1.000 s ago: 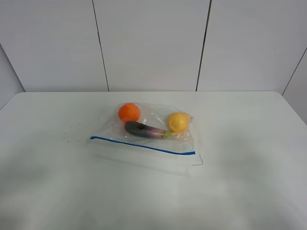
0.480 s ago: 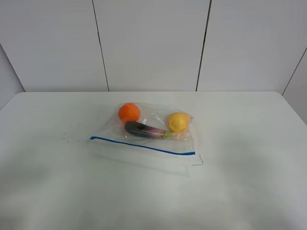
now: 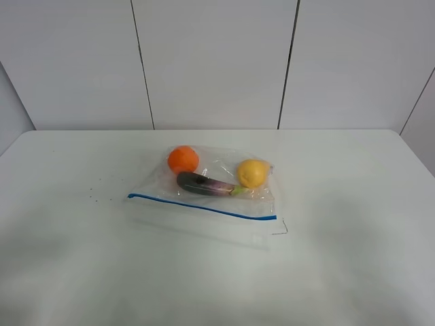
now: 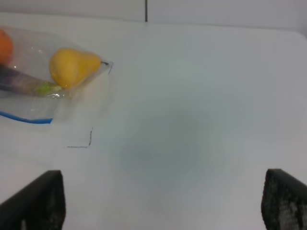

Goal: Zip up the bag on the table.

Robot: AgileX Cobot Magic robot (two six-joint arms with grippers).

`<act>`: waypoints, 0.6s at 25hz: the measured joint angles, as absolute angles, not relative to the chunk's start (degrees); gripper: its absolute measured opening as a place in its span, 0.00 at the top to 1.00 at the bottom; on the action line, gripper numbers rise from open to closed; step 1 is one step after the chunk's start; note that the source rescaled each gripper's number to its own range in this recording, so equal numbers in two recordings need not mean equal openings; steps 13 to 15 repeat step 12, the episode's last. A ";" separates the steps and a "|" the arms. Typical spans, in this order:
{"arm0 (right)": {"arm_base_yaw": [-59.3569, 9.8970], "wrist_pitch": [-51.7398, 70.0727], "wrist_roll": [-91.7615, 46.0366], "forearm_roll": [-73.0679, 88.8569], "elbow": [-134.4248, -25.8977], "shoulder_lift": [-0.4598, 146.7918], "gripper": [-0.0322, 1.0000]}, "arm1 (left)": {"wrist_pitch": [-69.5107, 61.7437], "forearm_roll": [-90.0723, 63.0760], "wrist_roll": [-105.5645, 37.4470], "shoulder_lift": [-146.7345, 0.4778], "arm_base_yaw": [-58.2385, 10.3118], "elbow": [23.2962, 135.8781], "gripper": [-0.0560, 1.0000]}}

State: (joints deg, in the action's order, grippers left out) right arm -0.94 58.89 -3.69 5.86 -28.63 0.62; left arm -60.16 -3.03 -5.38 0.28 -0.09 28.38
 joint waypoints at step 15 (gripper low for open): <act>-0.94 58.89 -3.69 6.04 -28.63 0.62 0.06 | -60.16 -3.03 -5.38 0.28 -0.09 28.38 0.00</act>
